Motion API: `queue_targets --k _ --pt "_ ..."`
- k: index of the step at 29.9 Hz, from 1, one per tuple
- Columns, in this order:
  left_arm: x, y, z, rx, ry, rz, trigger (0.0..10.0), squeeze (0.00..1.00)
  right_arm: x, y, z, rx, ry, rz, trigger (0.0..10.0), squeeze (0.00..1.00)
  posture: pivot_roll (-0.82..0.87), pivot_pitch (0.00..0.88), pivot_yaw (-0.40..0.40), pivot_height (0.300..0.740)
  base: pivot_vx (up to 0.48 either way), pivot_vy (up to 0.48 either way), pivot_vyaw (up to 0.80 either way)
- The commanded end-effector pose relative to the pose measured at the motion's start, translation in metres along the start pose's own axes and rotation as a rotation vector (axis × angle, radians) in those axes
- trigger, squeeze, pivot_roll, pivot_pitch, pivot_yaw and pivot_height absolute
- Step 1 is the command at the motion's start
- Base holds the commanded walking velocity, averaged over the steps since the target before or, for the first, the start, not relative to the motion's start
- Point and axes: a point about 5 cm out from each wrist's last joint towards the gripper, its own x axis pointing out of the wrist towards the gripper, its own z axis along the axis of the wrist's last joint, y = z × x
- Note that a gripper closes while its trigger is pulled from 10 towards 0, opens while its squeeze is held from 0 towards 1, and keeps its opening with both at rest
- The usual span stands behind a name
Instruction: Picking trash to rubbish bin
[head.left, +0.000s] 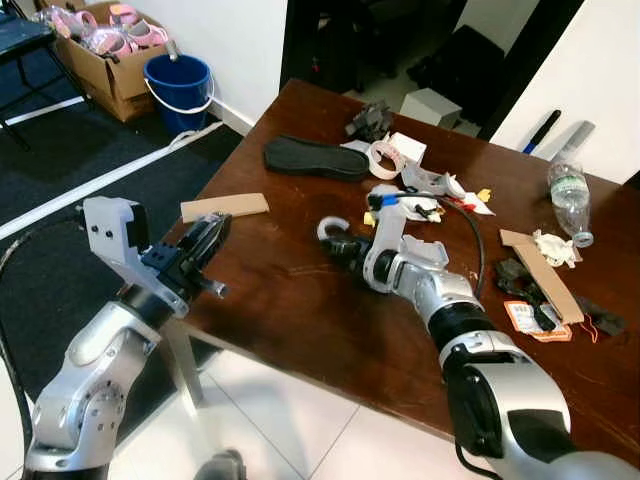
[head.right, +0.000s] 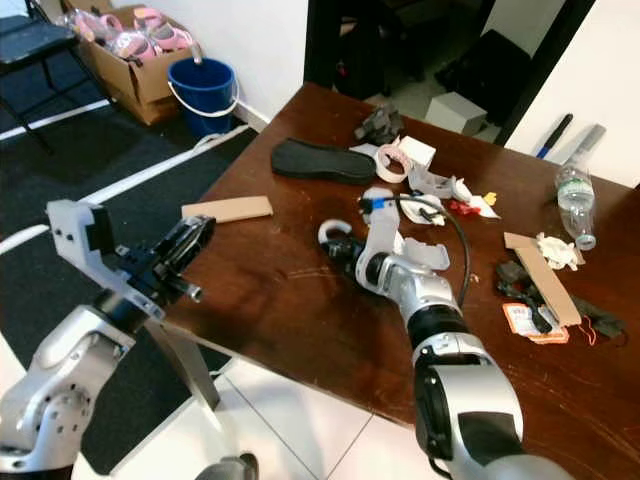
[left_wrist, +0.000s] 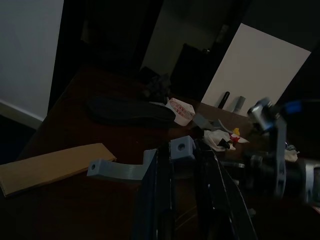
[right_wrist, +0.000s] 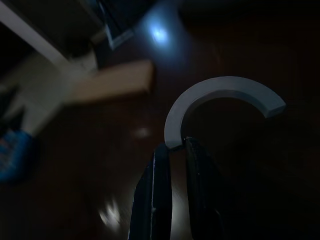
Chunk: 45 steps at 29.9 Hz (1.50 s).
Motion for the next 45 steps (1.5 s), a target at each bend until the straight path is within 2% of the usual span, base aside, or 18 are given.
queue_targets --k 1,4,7,9,11,15,17,18,19,21,23,24,25,28,31,36,45 --pt "0.0 -0.003 -0.006 -0.014 0.015 -0.004 10.0 0.0 -0.003 -0.002 0.008 0.019 -0.064 0.014 0.0 0.0 0.25 0.142 -0.124 0.74 0.0 0.0 0.0" --pt "0.001 -0.004 -0.008 -0.018 0.024 -0.012 10.0 0.0 -0.005 -0.001 0.02 0.047 -0.149 0.035 0.0 0.0 0.25 0.135 -0.125 0.74 0.0 0.0 0.0" --pt "0.004 -0.006 -0.011 -0.023 0.032 -0.02 10.0 0.0 -0.008 0.002 0.035 0.129 -0.263 0.098 0.0 0.0 0.25 0.131 -0.123 0.74 0.0 0.0 0.0" --pt "0.004 -0.007 -0.011 -0.023 0.034 -0.022 10.0 0.0 -0.009 0.003 0.038 0.151 -0.286 0.124 0.0 0.0 0.25 0.131 -0.123 0.74 0.0 0.0 0.0" --pt "0.006 -0.008 -0.011 -0.014 0.034 -0.025 10.0 0.0 -0.012 0.007 0.042 0.193 -0.324 0.201 0.0 0.0 0.25 0.128 -0.122 0.74 0.0 0.0 0.0" --pt "0.009 -0.014 -0.012 -0.012 0.033 -0.043 10.0 0.0 -0.026 0.02 0.048 0.257 -0.434 0.435 0.0 0.0 0.26 0.127 -0.119 0.74 0.0 0.0 0.0" --pt "0.01 -0.015 -0.012 -0.014 0.032 -0.045 10.0 0.0 -0.029 0.022 0.049 0.266 -0.454 0.474 0.0 0.0 0.26 0.127 -0.119 0.74 0.0 0.0 0.0" --pt "0.012 -0.018 -0.012 -0.029 0.028 -0.053 10.0 0.0 -0.035 0.025 0.048 0.278 -0.478 0.536 0.0 0.0 0.26 0.127 -0.118 0.74 0.0 0.0 0.0" --pt "0.012 -0.018 -0.012 -0.029 0.028 -0.053 10.0 0.0 -0.035 0.025 0.048 0.278 -0.478 0.536 0.0 0.0 0.26 0.127 -0.118 0.74 0.0 0.0 0.0" --pt "0.016 -0.025 -0.012 -0.061 0.014 -0.079 10.0 0.0 -0.046 0.031 0.042 0.277 -0.511 0.641 0.0 0.0 0.26 0.127 -0.118 0.74 0.0 0.0 0.0" --pt "0.018 -0.03 -0.011 -0.092 0.0 -0.093 10.0 0.0 -0.053 0.033 0.038 0.301 -0.524 0.692 0.0 0.0 0.26 0.13 -0.118 0.74 0.0 0.0 0.0" --pt "0.018 -0.032 -0.011 -0.111 -0.007 -0.094 10.0 0.0 -0.054 0.033 0.037 0.312 -0.524 0.679 8.5 0.0 0.26 0.13 -0.118 0.74 0.0 0.0 0.0" --pt "0.018 -0.033 -0.011 -0.127 -0.012 -0.095 10.0 0.0 -0.052 0.03 0.035 0.33 -0.507 0.641 10.0 0.0 0.26 0.13 -0.118 0.74 0.0 0.0 0.0" --pt "0.017 -0.035 -0.013 -0.141 -0.005 -0.1 10.0 0.0 -0.048 0.027 0.03 0.333 -0.466 0.577 10.0 0.0 0.26 0.131 -0.116 0.74 0.0 0.0 0.0" --pt "0.016 -0.04 -0.018 -0.159 0.016 -0.117 10.0 0.0 -0.047 0.028 0.026 0.322 -0.441 0.564 10.0 0.0 0.25 0.132 -0.116 0.74 0.0 0.0 0.0" --pt "0.015 -0.044 -0.023 -0.159 0.045 -0.124 10.0 0.0 -0.048 0.032 0.025 0.322 -0.436 0.566 10.0 0.0 0.25 0.131 -0.117 0.74 -0.336 0.0 0.0" --pt "0.014 -0.044 -0.027 -0.159 0.063 -0.123 10.0 0.0 -0.045 0.028 0.025 0.332 -0.436 0.509 10.0 0.0 0.24 0.126 -0.113 0.74 -0.438 0.0 0.0"
